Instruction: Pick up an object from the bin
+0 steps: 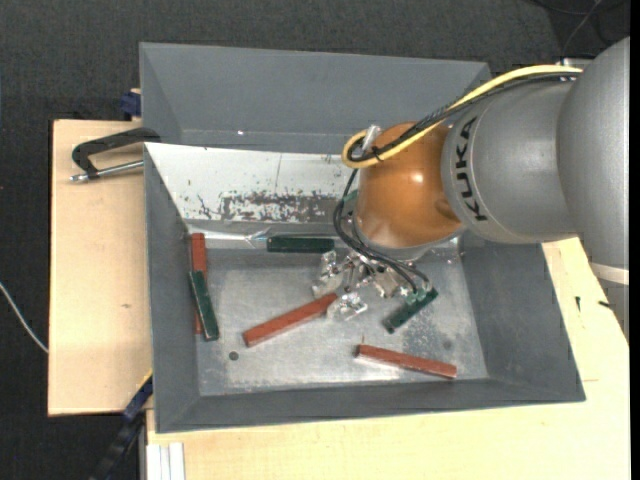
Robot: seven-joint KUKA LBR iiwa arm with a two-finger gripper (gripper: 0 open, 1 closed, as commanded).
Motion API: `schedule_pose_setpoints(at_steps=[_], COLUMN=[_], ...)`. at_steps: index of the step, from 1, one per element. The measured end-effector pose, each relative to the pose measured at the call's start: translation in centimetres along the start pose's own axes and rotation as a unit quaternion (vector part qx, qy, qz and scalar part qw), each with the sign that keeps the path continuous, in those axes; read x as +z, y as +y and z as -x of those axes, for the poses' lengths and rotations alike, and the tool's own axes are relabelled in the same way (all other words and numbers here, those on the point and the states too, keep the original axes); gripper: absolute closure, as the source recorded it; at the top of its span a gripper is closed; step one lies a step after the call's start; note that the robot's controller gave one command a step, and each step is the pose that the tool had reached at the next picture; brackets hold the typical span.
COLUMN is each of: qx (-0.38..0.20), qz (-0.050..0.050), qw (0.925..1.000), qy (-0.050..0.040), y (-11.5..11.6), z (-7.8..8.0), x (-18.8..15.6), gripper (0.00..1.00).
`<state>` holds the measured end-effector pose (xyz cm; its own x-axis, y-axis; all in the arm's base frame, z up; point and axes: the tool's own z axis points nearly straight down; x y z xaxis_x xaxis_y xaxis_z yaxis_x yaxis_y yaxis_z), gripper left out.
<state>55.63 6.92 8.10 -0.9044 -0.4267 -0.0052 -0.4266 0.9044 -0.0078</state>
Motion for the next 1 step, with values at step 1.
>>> schedule_pose_setpoints(at_steps=[1], qx=[0.0], qz=[0.004], qw=[1.0], qy=[0.0033], y=[0.34], z=[-0.23], x=[-1.63], gripper=[1.0])
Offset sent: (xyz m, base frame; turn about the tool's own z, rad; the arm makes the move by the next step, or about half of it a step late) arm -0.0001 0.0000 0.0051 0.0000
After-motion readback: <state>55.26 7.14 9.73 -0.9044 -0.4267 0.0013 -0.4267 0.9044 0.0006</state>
